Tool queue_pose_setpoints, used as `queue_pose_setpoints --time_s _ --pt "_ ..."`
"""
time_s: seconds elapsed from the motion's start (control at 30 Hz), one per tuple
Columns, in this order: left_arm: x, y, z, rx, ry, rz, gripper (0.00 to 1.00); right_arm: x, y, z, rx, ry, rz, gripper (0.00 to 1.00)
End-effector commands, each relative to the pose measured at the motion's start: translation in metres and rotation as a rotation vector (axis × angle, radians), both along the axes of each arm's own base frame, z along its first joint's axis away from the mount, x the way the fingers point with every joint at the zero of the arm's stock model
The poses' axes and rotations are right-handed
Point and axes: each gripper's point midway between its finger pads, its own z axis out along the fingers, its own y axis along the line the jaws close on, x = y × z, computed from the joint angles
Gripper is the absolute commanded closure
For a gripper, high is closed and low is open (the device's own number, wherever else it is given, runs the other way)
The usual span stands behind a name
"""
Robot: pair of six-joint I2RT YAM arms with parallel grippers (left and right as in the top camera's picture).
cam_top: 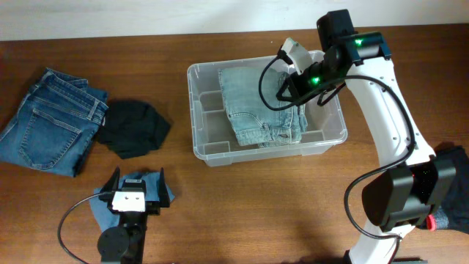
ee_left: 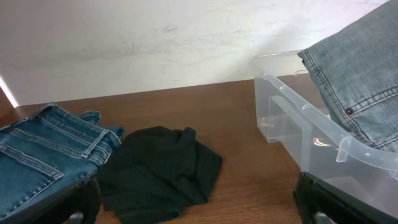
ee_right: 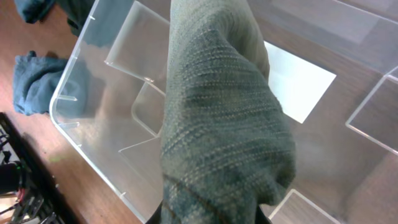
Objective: Pack container
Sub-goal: 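Lower the jeans into the container and open the right gripper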
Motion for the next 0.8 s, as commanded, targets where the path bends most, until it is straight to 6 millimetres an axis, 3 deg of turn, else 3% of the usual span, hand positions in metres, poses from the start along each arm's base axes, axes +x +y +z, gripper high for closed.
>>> queue_pose_setpoints --time_s 0.0,0.53,0.77 --pt "0.000 0.003 -0.001 0.017 -0.003 0.012 0.00 0.000 0.009 0.011 0.033 -0.047 0.035 0.96" --pt "0.000 0.003 -0.001 0.017 -0.003 0.012 0.00 0.019 -0.009 -0.043 -0.126 -0.026 0.055 0.96" --pt "0.000 0.003 -0.001 0.017 -0.003 0.012 0.00 0.032 -0.029 -0.074 -0.264 -0.013 0.035 0.96"
